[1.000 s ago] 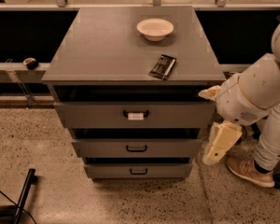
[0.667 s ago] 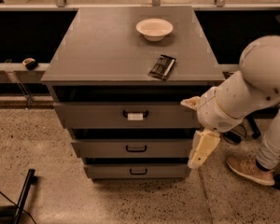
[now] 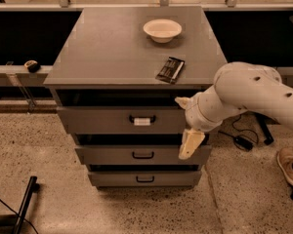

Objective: Open top drawer

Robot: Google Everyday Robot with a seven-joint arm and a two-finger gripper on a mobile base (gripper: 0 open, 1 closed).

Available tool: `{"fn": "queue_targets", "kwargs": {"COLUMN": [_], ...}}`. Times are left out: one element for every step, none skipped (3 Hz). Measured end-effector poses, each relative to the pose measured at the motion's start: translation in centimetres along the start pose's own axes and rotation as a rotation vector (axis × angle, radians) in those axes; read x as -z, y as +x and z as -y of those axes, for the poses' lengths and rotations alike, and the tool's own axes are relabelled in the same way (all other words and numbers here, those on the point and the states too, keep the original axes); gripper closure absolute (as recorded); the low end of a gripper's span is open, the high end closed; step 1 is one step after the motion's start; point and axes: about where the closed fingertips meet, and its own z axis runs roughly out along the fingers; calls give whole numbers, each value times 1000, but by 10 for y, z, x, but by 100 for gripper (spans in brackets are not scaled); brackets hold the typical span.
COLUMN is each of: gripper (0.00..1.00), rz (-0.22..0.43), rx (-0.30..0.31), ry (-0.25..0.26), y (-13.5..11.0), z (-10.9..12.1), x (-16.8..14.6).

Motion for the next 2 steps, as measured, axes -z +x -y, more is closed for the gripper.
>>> {"fn": "queue_targets", "kwargs": {"gripper": [0,1], "rz": [-64,-158], "rx": [26,26], "ry": [20,5], "y": [12,37], "z": [20,35], "x": [-30,-66]}}
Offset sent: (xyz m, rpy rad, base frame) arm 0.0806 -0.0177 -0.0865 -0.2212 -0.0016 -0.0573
